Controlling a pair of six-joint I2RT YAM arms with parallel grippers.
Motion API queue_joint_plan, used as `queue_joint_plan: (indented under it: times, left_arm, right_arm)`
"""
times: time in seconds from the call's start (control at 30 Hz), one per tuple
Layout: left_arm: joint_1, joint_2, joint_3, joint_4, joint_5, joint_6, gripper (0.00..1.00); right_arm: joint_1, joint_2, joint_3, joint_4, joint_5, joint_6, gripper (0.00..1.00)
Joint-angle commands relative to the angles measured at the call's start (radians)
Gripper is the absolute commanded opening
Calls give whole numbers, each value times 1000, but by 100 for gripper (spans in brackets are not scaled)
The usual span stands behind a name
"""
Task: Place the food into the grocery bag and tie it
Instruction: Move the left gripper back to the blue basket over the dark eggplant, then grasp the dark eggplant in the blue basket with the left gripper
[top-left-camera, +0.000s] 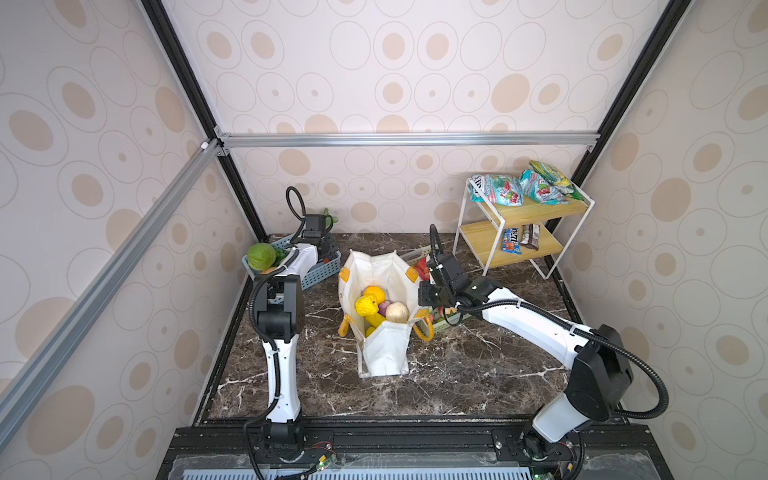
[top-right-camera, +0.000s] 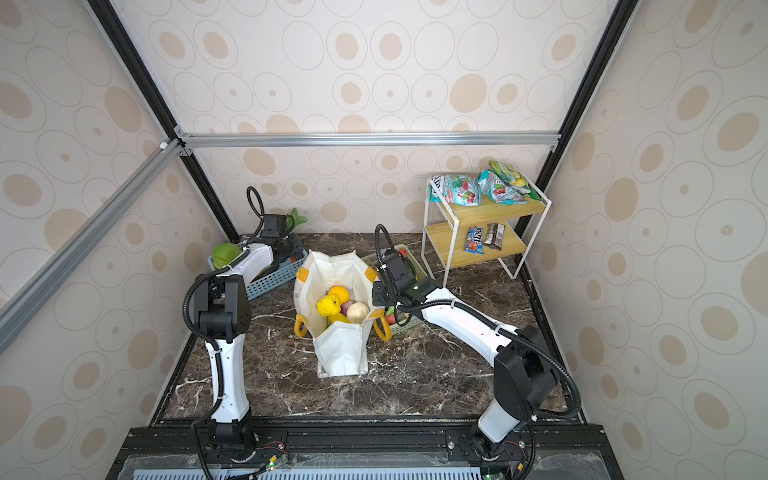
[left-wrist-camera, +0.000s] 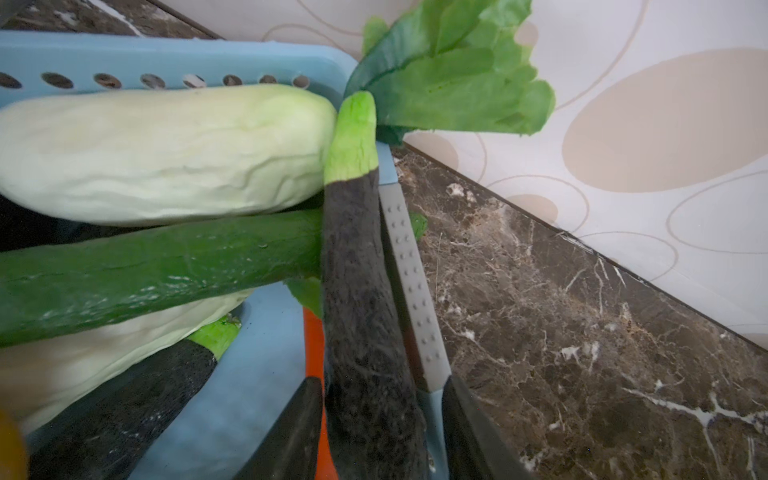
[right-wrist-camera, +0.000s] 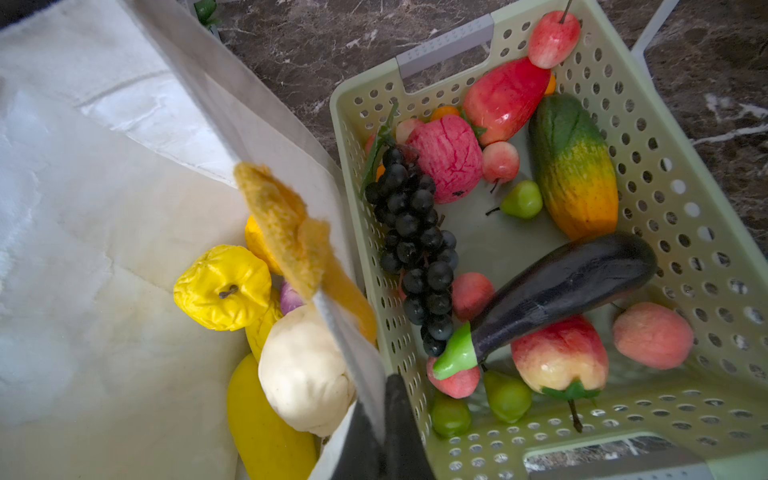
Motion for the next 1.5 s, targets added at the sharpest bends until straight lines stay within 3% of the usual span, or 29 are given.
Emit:
queue_joint_plan:
  times: [0.0,0.3,1.03,1.47]
  left_arm:
    - [11,33,9,10,6,-19,42]
    - [11,-3,4,12,1,-16,37]
    - [12,-179,-34,-15,0,25,36]
    - [11,-356,-131,66,183,-22,37]
  right_arm:
    - [-14,-14,11,-10,32,7,3]
    - [-12,-16,1,3,32,10,3]
    - [-13,-37,-26,19,26,13,3]
    - [-12,-25,-27,30,18,22,3]
